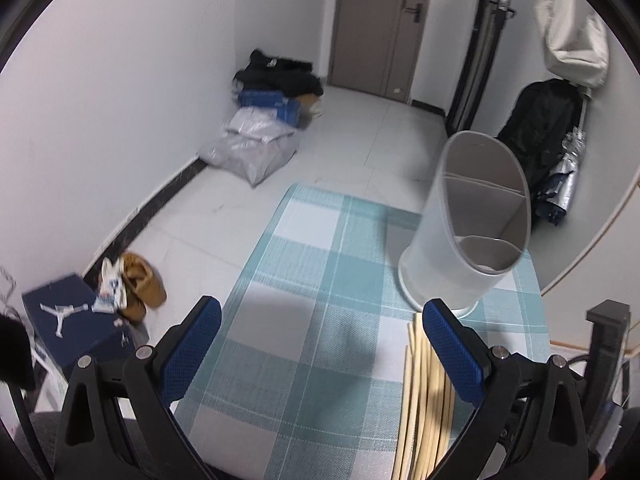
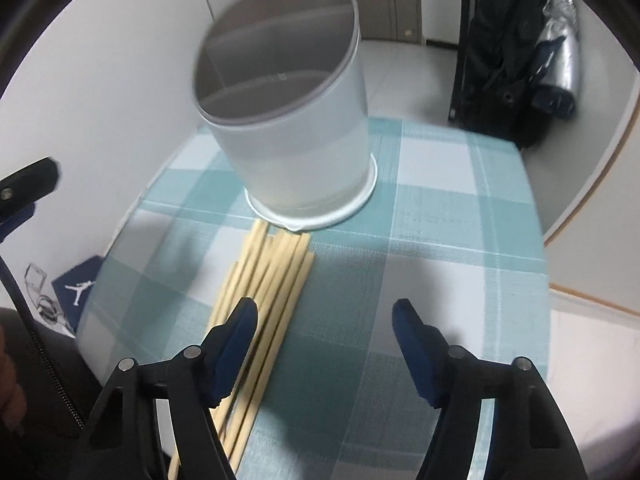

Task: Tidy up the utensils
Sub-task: 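Lower the right gripper to the chopsticks and close on one chopstick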

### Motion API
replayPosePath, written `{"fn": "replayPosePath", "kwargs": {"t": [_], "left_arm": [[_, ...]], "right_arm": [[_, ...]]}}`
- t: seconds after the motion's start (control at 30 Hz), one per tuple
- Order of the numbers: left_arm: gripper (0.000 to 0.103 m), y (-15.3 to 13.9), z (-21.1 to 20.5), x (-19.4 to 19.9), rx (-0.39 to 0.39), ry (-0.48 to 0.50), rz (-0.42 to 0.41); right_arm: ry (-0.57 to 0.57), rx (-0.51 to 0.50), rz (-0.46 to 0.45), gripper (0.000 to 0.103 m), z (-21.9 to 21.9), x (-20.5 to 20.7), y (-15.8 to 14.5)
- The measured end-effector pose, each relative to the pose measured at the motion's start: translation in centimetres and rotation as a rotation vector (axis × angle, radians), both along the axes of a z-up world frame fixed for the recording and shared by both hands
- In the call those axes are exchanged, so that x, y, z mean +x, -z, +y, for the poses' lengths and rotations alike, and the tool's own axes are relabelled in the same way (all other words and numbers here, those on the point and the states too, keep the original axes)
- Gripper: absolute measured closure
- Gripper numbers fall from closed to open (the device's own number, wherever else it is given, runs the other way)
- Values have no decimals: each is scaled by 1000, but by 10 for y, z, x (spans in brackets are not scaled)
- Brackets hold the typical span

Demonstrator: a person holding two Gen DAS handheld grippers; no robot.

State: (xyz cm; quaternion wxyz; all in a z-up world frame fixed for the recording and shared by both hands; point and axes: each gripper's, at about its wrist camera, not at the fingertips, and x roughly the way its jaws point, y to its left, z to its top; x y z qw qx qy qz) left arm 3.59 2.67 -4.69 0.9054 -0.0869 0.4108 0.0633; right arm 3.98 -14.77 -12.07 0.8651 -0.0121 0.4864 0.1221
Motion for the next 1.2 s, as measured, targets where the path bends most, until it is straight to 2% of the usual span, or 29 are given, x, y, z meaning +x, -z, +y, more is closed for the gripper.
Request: {"fn": "replayPosePath", "kwargs": {"t": [0.1, 0.17, 0.23, 0.33, 0.5, 0.6, 0.83, 0.87, 0.93, 1.07, 1.2], "left_arm": [[4, 2, 3, 4, -5, -10, 21], [4, 2, 4, 4, 2, -19, 24], [4, 3, 7, 6, -9, -22, 28], [4, 4, 13, 9, -49, -20, 35], [4, 8, 19, 15, -102, -26, 68], [4, 9, 23, 16, -115, -37, 76], [4, 18, 25, 19, -127, -11, 113], [4, 20, 23, 19, -129, -4, 113], [4, 21, 19, 17, -109, 15, 114], [4, 29, 1, 16, -76, 93, 153], [4, 37, -14, 14, -52, 165, 206]], "right_arm": [[8, -39, 44, 35, 3, 13, 12], [12, -67, 73, 43, 5, 20, 19], [15, -91, 87, 44, 8, 25, 25], [-2, -100, 93, 45, 14, 28, 27], [-19, -185, 107, 45, 27, 31, 28], [-35, -187, 122, 49, 31, 35, 23], [-66, -189, 123, 75, 31, 39, 23], [-72, -186, 121, 82, 31, 39, 23], [-82, -180, 113, 89, 32, 36, 22], [-93, -162, 89, 93, 35, 27, 22], [-79, -86, 90, 99, 23, 28, 23]]}}
